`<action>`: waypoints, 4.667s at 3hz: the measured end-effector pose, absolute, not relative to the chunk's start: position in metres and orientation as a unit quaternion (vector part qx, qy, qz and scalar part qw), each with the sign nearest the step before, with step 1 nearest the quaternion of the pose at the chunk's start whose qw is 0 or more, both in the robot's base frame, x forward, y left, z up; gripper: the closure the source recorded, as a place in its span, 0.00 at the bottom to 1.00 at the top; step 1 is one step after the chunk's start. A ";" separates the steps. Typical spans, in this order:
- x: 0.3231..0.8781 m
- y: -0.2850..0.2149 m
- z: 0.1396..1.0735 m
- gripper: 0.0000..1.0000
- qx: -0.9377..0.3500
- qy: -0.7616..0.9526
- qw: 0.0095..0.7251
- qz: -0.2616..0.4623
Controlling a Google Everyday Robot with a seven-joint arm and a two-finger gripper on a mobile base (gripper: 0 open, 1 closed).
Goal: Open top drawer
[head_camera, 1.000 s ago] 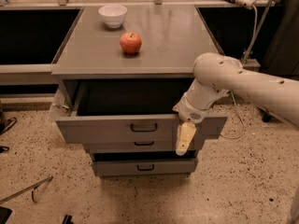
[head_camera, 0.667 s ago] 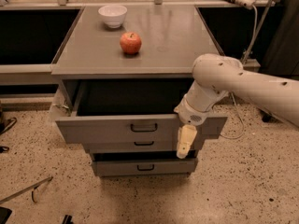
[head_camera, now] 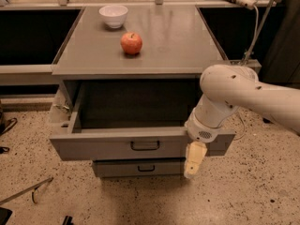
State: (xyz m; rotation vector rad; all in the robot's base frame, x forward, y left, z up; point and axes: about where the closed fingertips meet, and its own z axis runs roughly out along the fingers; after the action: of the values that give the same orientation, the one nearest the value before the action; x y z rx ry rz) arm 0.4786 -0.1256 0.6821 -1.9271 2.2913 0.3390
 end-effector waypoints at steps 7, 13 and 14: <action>0.400 -0.124 0.678 0.00 -0.631 0.752 0.054 0.182; 0.295 -0.153 0.677 0.00 -0.586 0.777 -0.016 0.231; 0.285 -0.153 0.677 0.00 -0.585 0.773 -0.024 0.243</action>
Offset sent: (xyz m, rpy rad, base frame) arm -0.0164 0.0073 -0.0200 0.0389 0.0547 0.0188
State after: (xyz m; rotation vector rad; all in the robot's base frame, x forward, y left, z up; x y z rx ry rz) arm 0.2847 -0.1527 0.6767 -1.8682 2.4675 0.7739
